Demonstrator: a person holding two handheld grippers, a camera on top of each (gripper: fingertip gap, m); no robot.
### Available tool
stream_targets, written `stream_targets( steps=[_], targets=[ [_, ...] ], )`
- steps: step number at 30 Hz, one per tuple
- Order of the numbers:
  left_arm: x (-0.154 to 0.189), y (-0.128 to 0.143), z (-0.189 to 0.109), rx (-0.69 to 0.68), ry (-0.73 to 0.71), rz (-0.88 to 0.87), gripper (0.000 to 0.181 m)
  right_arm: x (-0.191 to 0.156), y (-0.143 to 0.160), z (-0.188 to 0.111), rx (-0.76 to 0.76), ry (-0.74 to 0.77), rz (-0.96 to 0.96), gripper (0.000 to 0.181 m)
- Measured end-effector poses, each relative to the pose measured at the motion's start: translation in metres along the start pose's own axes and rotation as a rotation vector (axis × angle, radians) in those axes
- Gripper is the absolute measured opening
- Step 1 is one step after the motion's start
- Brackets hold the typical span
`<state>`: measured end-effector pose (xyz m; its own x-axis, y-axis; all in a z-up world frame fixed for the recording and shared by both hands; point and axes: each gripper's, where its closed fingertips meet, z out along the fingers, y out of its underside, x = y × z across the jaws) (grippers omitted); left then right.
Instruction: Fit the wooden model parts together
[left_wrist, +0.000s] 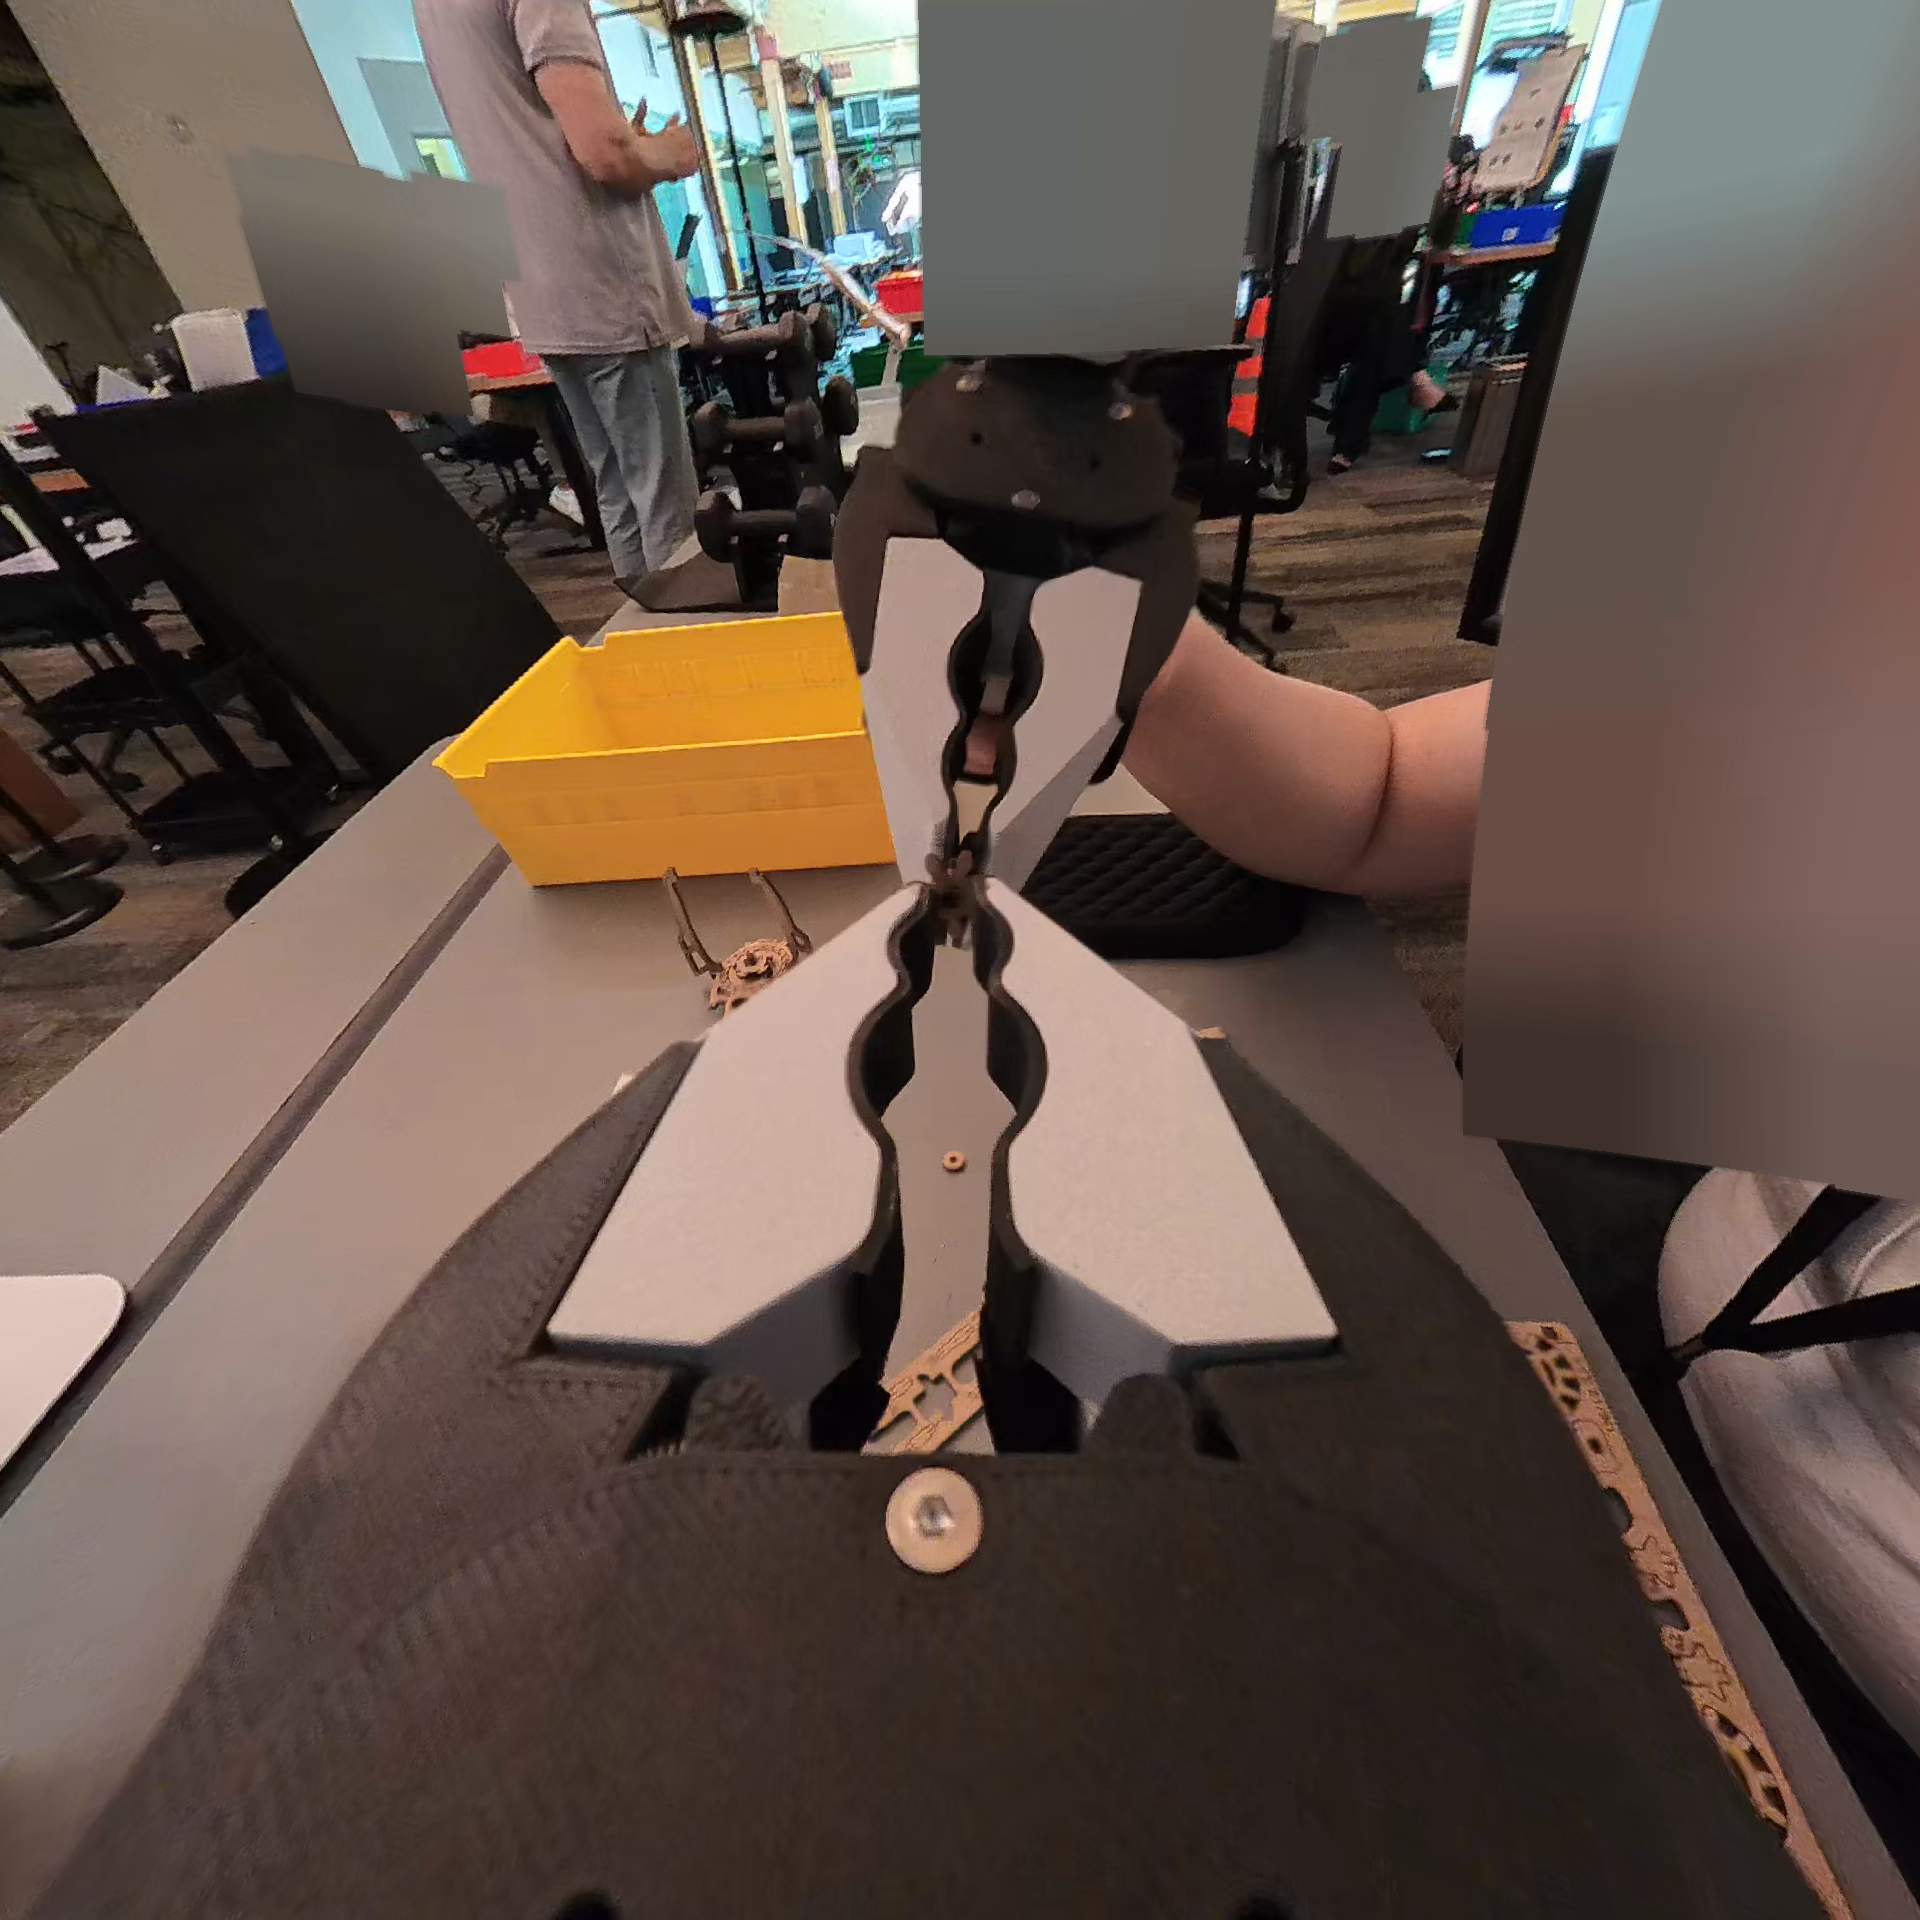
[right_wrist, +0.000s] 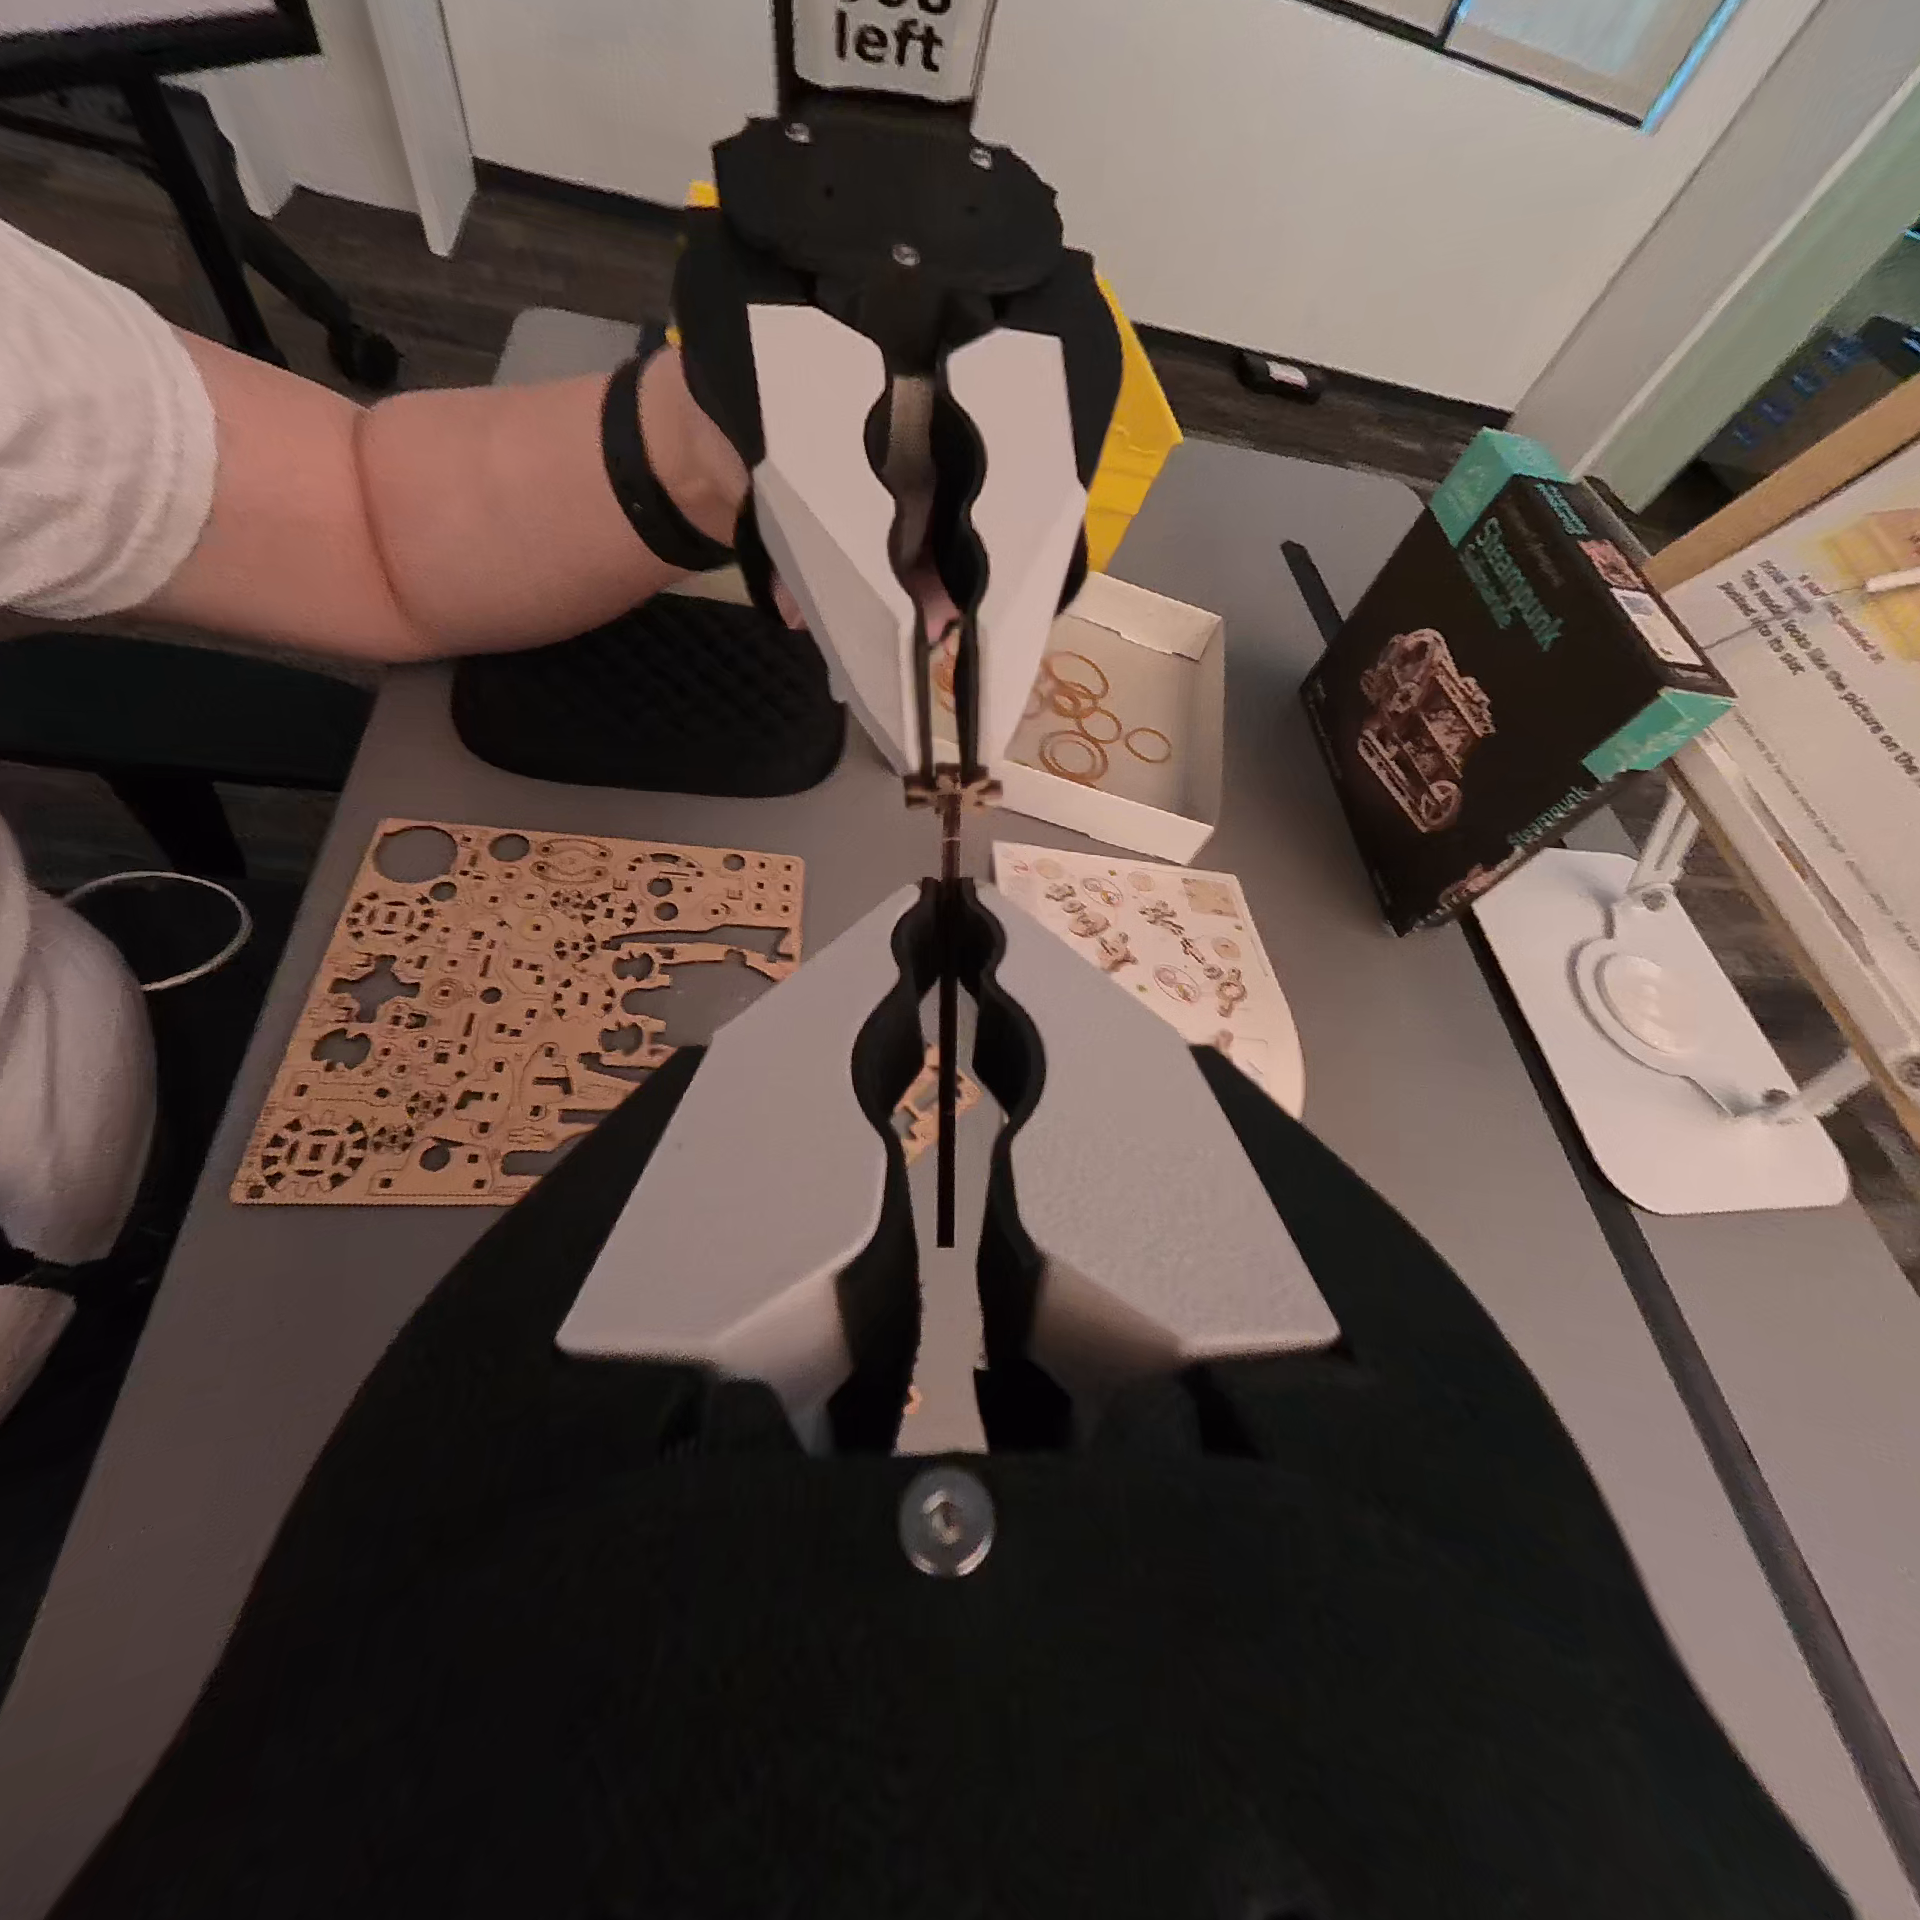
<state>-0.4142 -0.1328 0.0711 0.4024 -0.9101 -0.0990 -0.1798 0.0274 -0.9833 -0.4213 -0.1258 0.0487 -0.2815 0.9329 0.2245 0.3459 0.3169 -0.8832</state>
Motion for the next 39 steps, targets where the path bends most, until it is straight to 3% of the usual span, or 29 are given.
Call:
stream_targets(
  steps=[16,31,39],
  targets=[
    [0.006,0.012,-0.001,-0.094,-0.005,0.152,0.001,-0.008,0.008,0.005,-0.047,-0.039,-0.027,0.001],
    [0.006,0.02,0.0,-0.178,-0.086,0.432,0.001,-0.013,0.016,0.011,-0.056,-0.125,0.076,0.0],
    [0.013,0.015,-0.006,-0.167,-0.043,0.392,0.001,-0.01,0.006,0.011,-0.02,0.036,-0.272,0.001]
  ],
)
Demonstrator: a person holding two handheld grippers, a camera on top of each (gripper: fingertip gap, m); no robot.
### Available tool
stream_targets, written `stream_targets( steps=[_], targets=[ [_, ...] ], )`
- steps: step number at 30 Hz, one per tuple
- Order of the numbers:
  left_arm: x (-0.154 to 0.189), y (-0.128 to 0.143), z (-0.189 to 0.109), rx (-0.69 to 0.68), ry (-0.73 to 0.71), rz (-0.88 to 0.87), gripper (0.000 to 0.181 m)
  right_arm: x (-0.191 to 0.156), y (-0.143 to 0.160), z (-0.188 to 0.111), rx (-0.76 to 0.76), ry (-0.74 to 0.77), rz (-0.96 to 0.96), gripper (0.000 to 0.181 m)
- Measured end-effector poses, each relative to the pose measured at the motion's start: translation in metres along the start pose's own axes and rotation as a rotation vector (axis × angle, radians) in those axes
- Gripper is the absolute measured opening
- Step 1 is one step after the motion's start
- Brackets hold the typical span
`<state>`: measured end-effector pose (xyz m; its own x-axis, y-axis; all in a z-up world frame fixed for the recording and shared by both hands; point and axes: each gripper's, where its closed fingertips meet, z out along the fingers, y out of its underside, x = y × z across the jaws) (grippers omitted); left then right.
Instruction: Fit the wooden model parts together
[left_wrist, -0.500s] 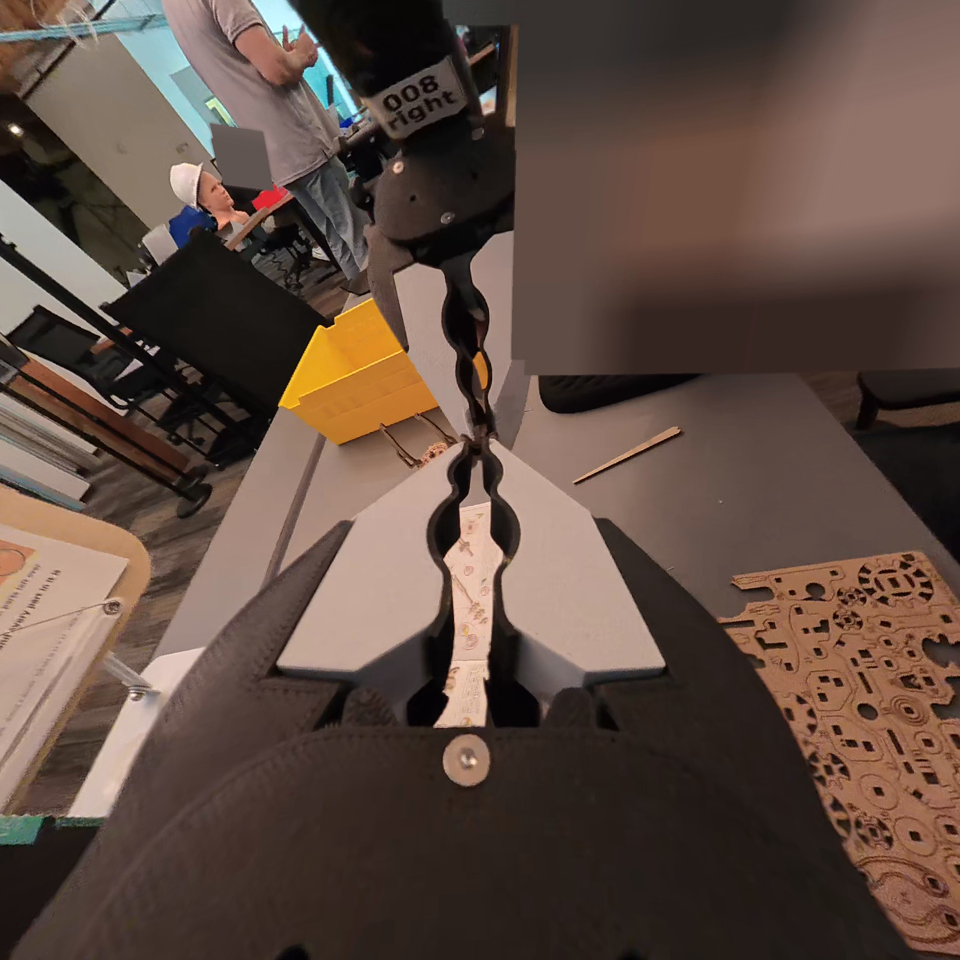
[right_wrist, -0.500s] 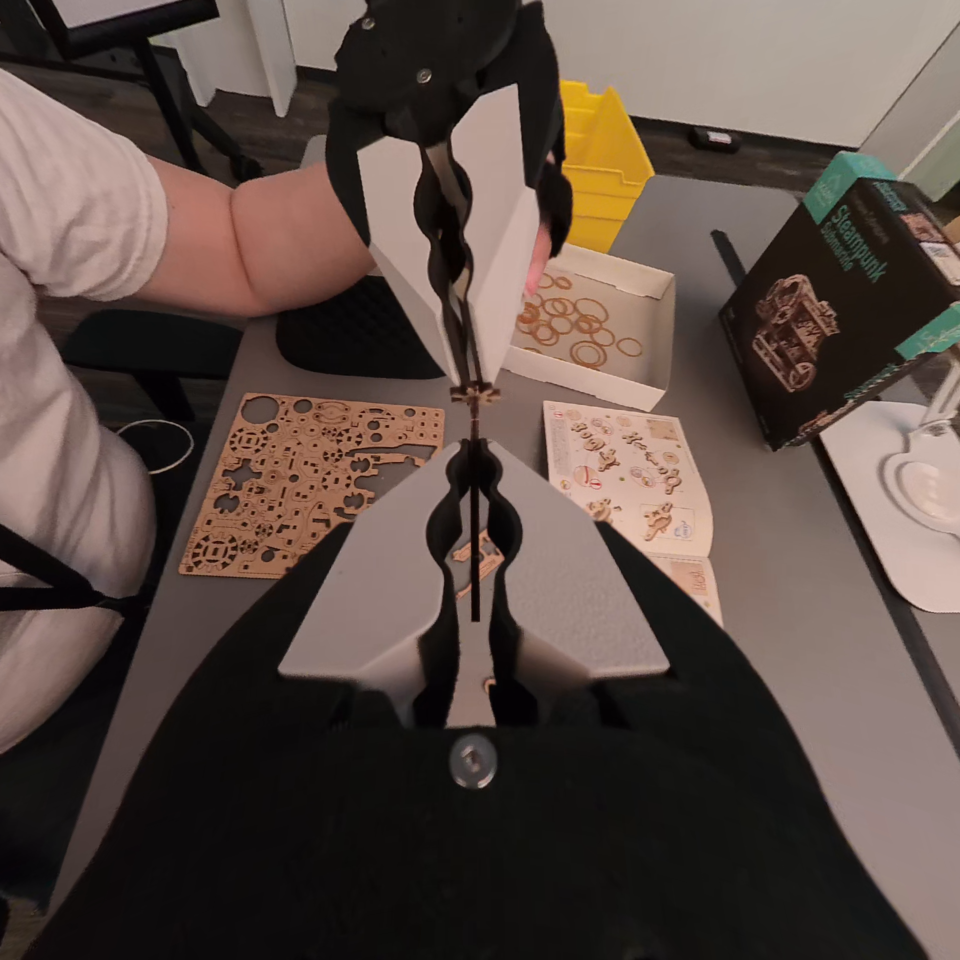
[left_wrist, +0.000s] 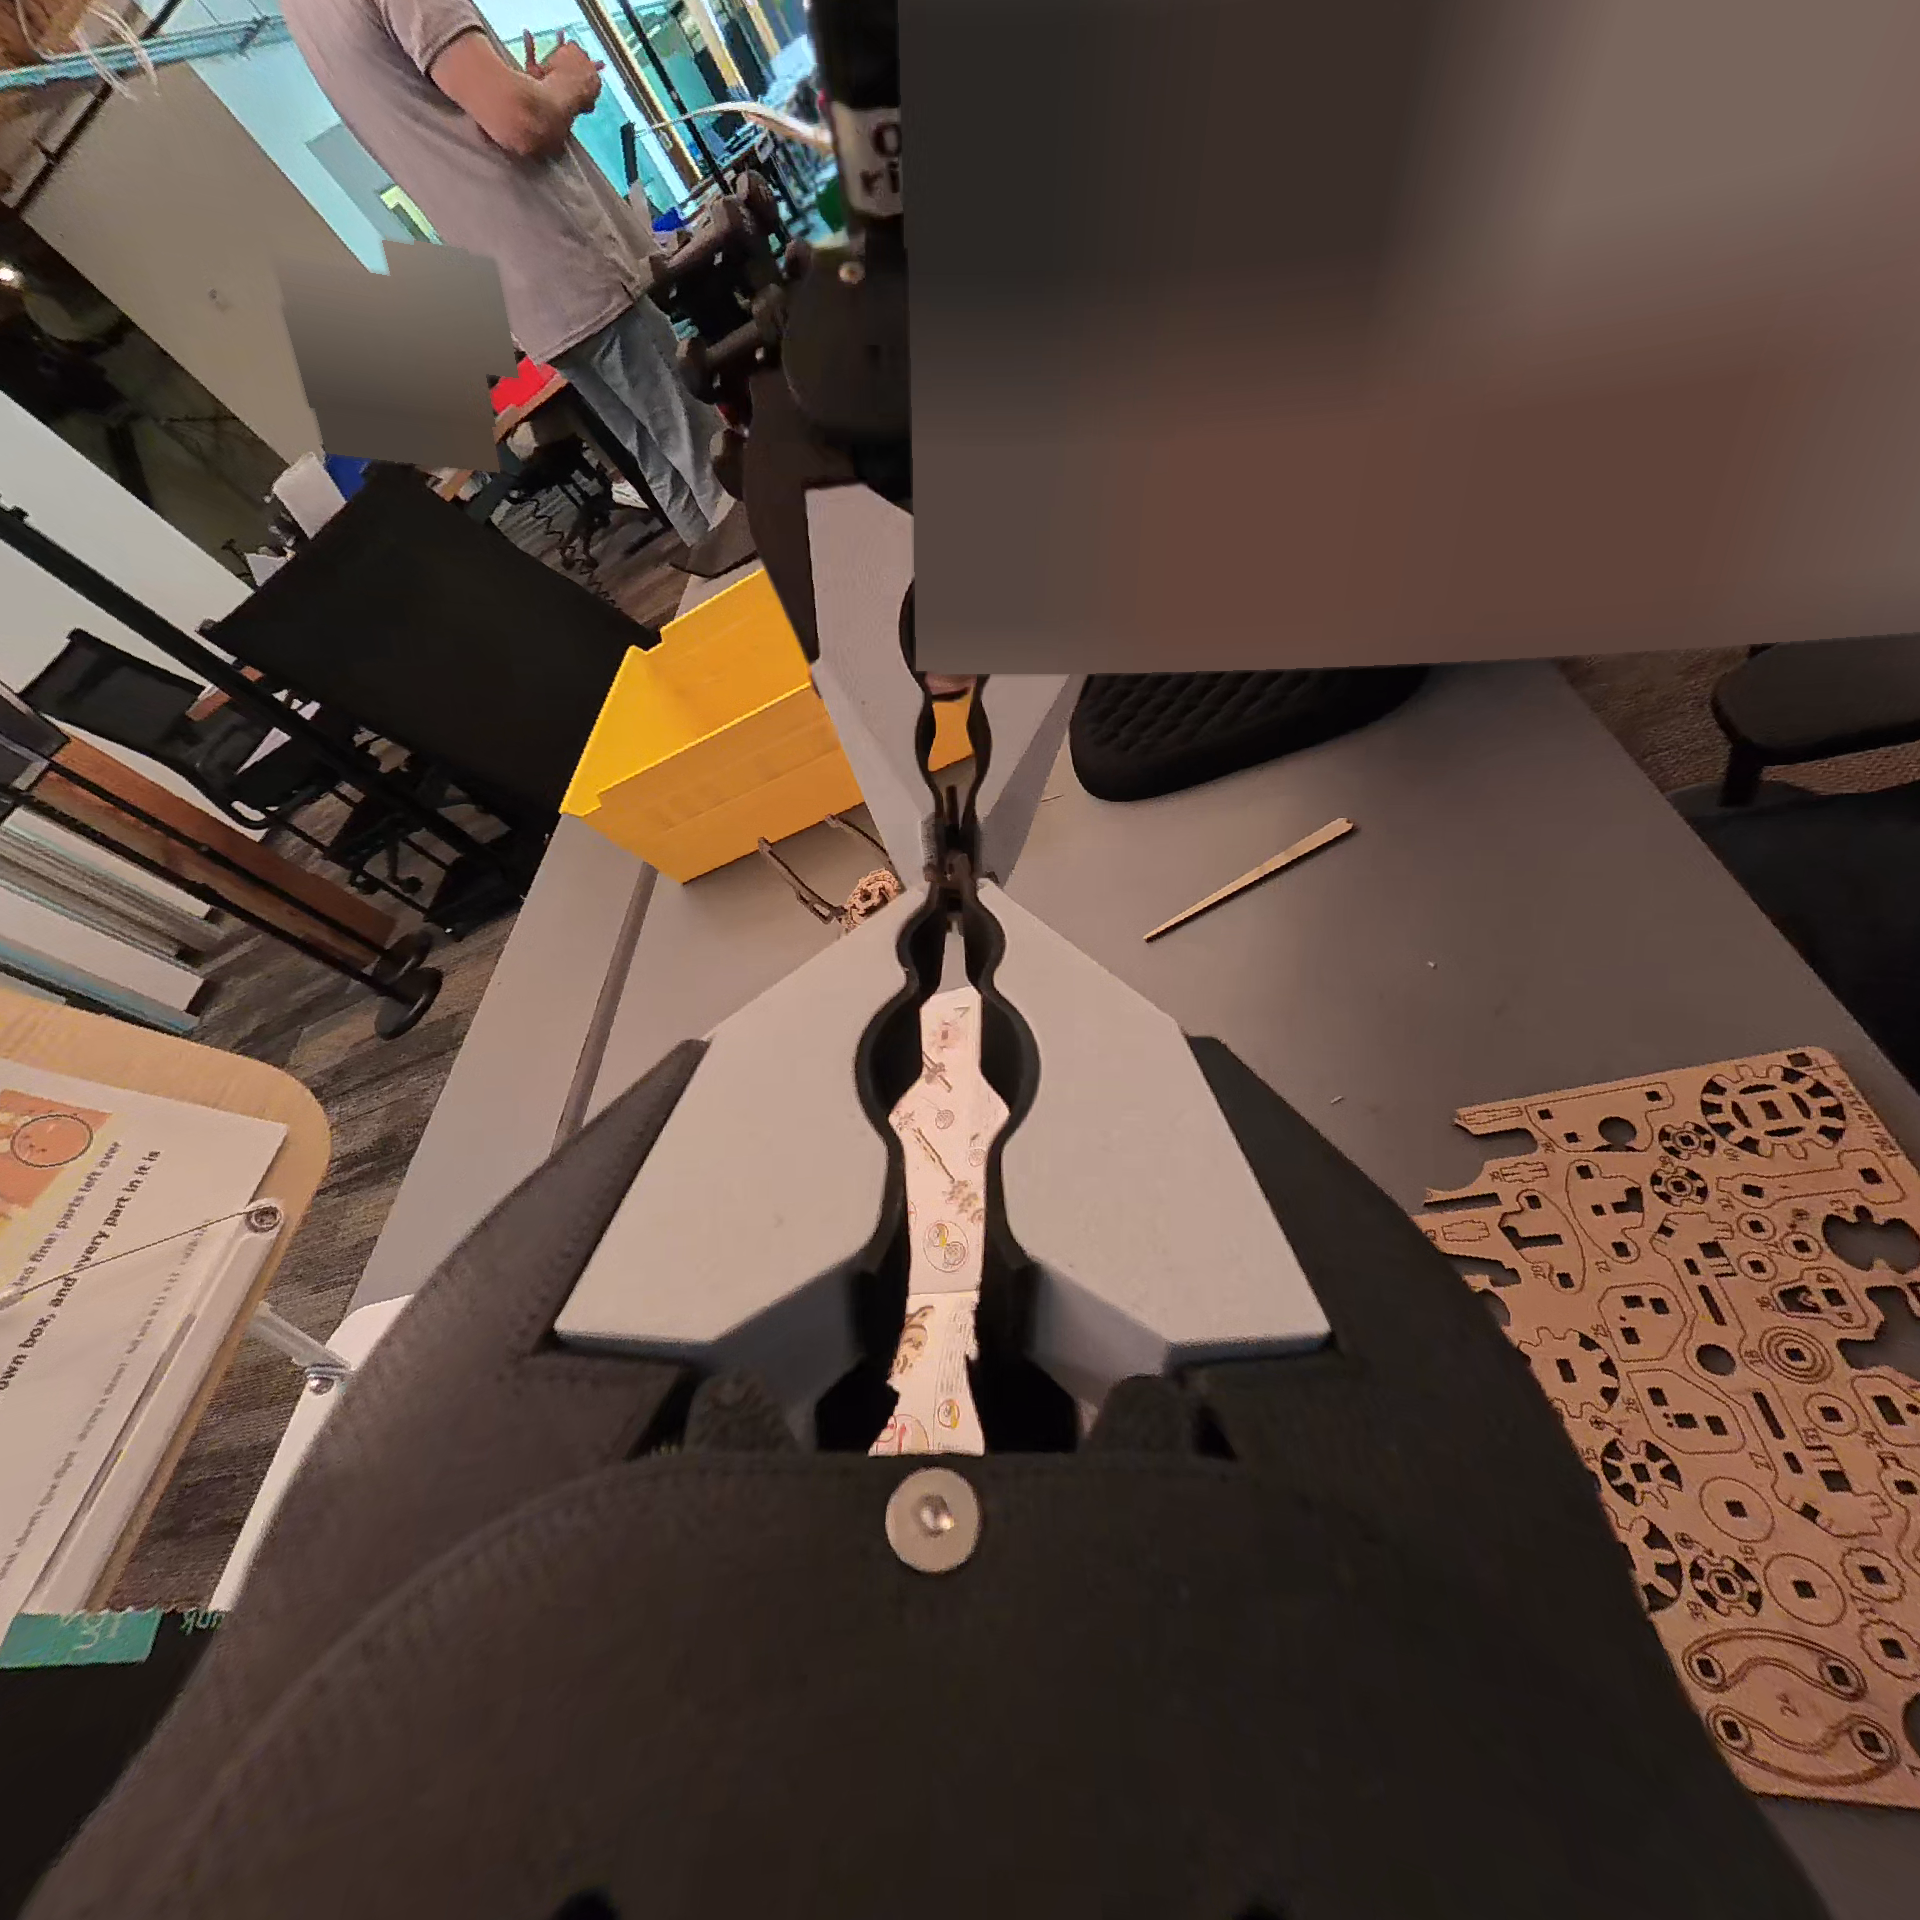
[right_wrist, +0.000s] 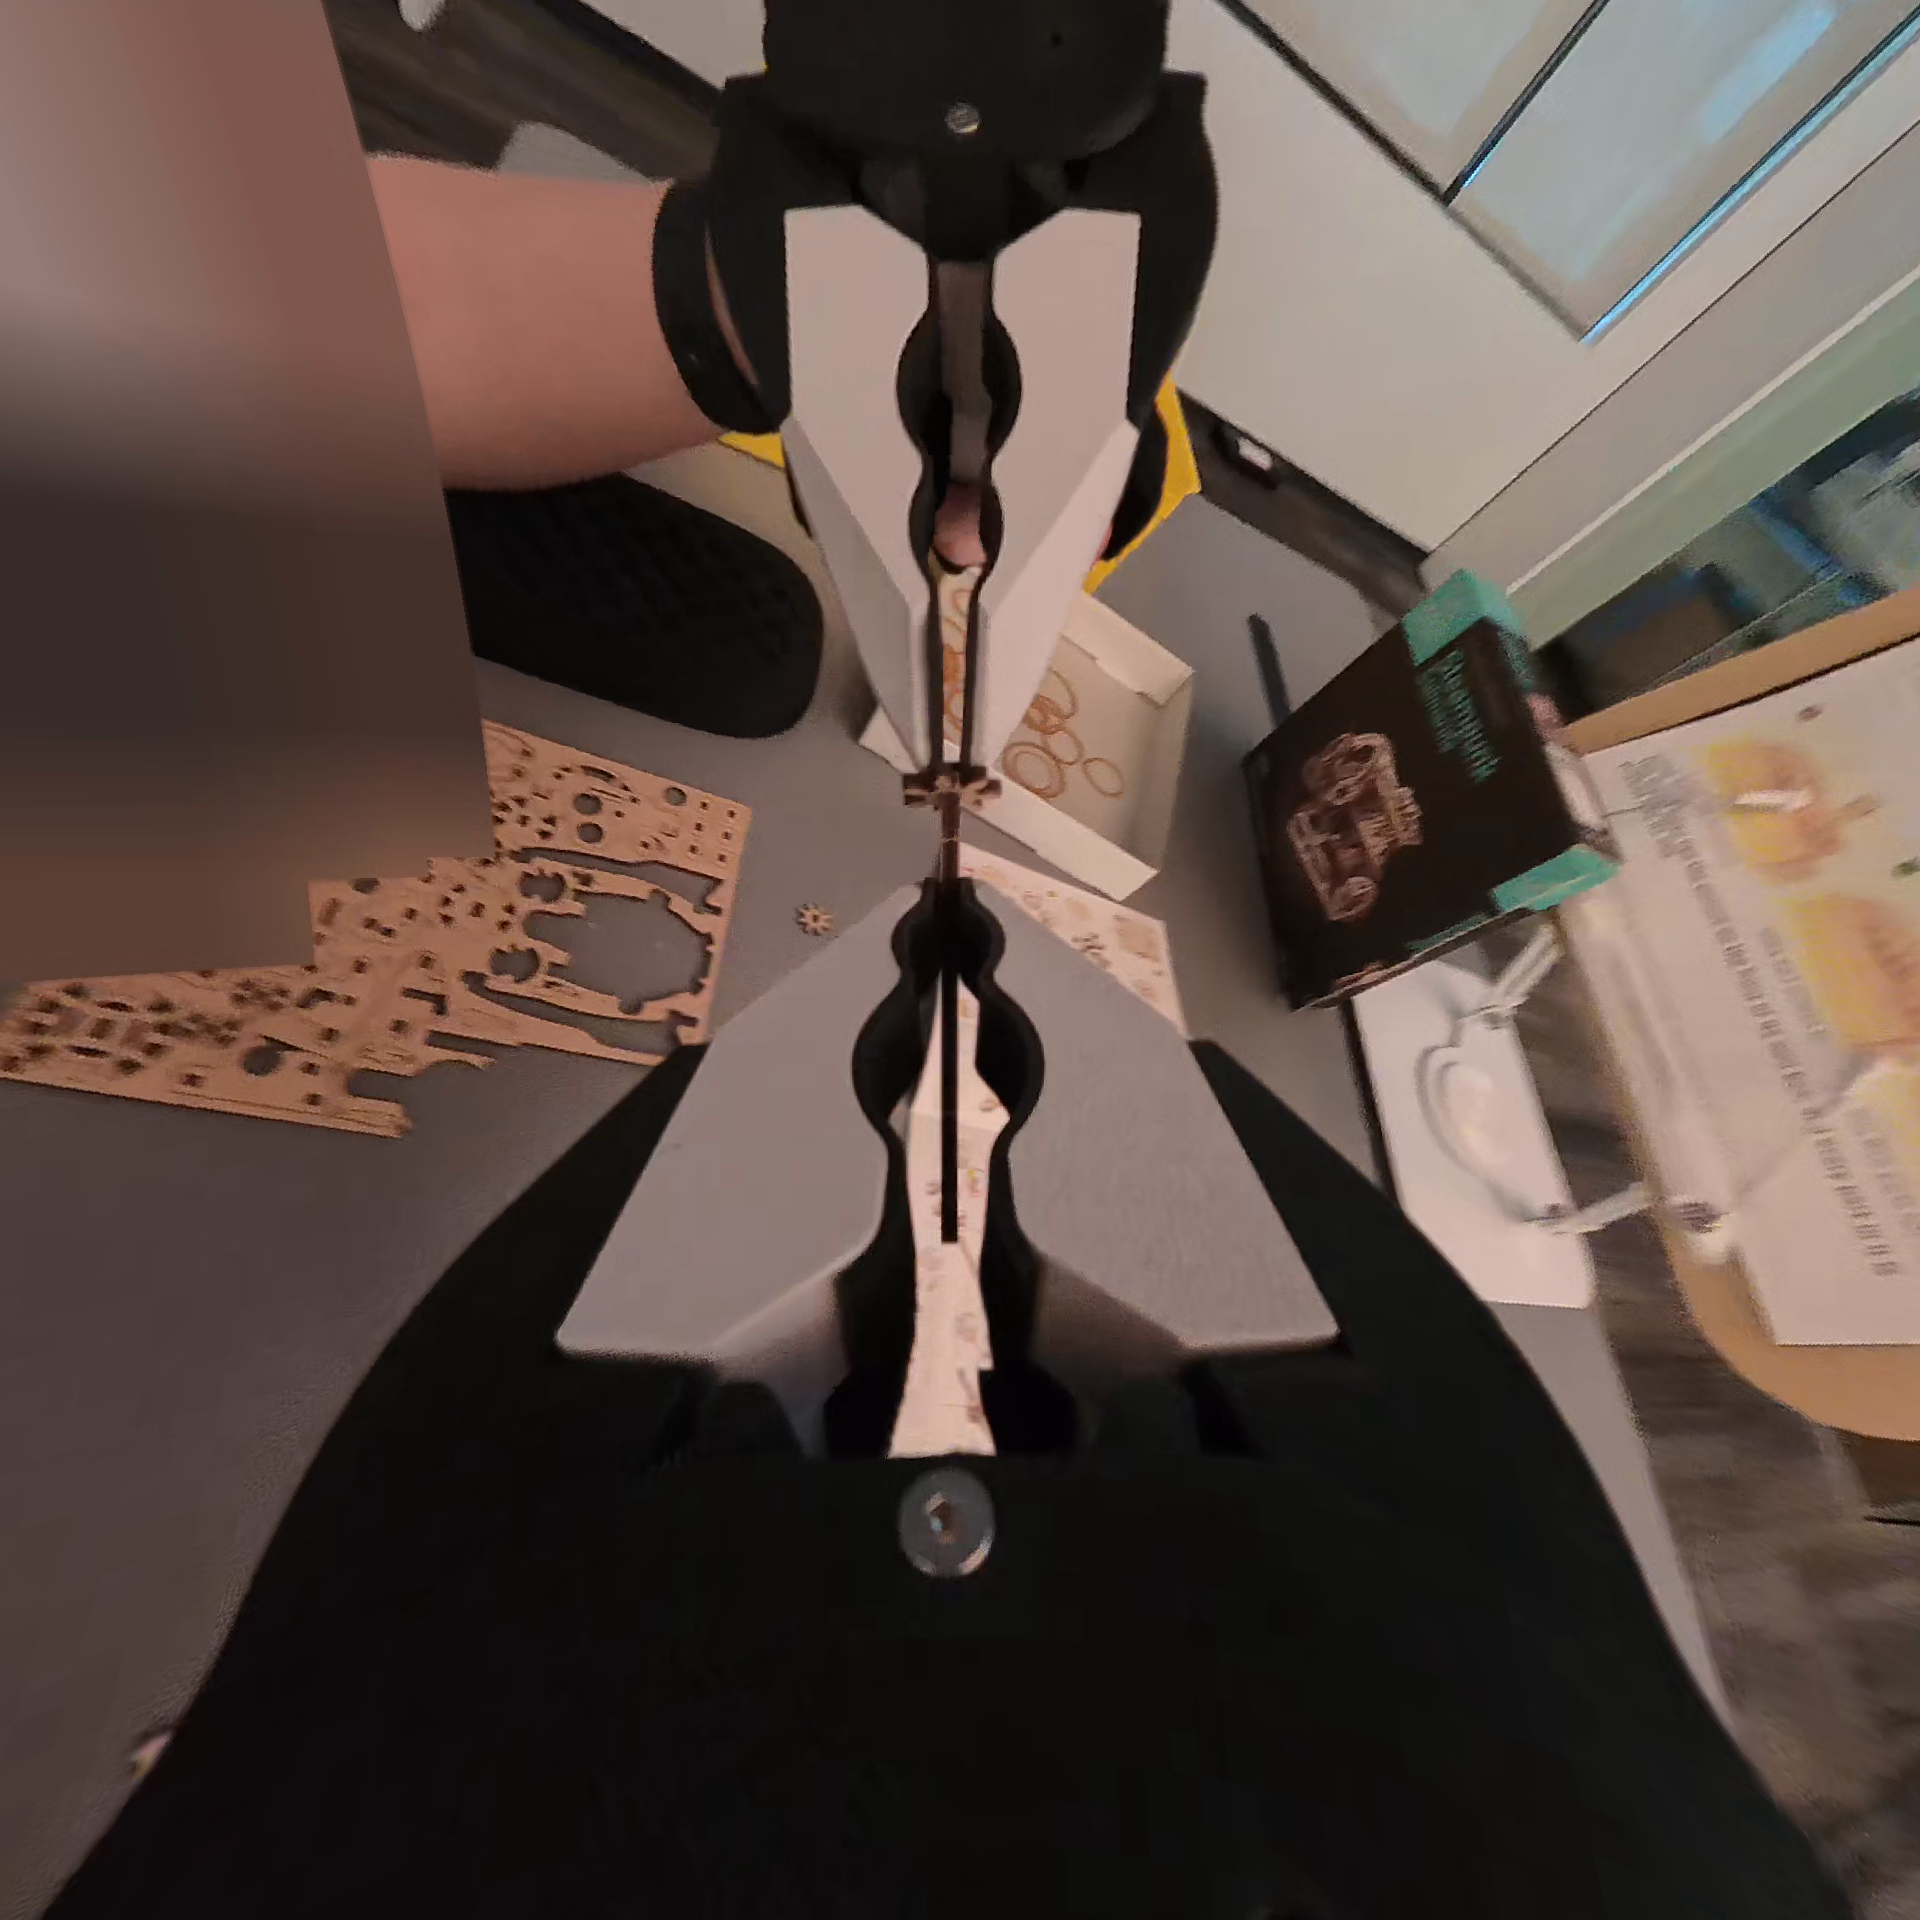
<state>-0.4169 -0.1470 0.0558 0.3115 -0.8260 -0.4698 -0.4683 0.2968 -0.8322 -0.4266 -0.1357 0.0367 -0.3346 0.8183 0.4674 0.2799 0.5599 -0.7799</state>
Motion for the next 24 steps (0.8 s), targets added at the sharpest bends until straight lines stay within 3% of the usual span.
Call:
stream_targets(
  steps=[7,12,17,24],
  targets=[
    [-0.002,0.007,0.001,-0.055,-0.03,0.044,0.001,0.003,0.005,0.004,-0.028,0.037,-0.042,0.001],
    [-0.014,-0.003,-0.003,0.028,-0.062,-0.035,0.0,0.01,-0.005,-0.002,0.072,0.041,0.027,0.002],
    [-0.044,-0.021,-0.021,0.238,-0.137,-0.251,0.0,0.035,-0.014,-0.018,0.226,0.111,0.123,0.027],
    [-0.063,-0.043,-0.036,0.619,-0.094,-0.577,0.0,0.072,-0.032,-0.057,0.687,0.102,0.449,0.044]
  ],
)
